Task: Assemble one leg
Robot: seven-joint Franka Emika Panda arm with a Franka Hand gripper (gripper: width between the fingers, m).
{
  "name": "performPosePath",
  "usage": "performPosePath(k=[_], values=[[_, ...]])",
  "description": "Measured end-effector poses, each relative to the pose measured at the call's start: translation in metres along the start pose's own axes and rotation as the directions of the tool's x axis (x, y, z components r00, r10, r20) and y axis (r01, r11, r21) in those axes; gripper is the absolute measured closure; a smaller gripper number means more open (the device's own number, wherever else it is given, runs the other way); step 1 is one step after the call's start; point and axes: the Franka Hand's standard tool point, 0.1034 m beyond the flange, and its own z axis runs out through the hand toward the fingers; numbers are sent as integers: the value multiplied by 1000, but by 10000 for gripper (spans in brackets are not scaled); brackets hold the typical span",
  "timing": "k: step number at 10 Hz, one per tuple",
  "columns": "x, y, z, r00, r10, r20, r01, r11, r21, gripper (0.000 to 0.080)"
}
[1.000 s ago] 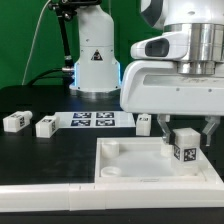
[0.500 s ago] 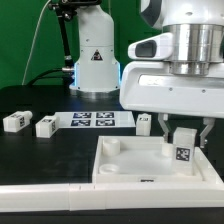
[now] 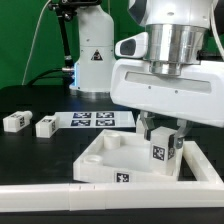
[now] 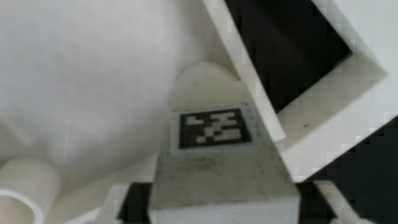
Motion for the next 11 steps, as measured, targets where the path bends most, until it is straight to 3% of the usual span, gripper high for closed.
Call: performPosePath(k=[1,2,4,11], values=[[1,2,0,999,38,2,-38,999,-6,496],[1,2,0,999,35,3,-35,999,-5,414],[1,2,0,999,35,3,-35,999,-5,177],[1,2,0,999,35,3,-35,999,-5,150]])
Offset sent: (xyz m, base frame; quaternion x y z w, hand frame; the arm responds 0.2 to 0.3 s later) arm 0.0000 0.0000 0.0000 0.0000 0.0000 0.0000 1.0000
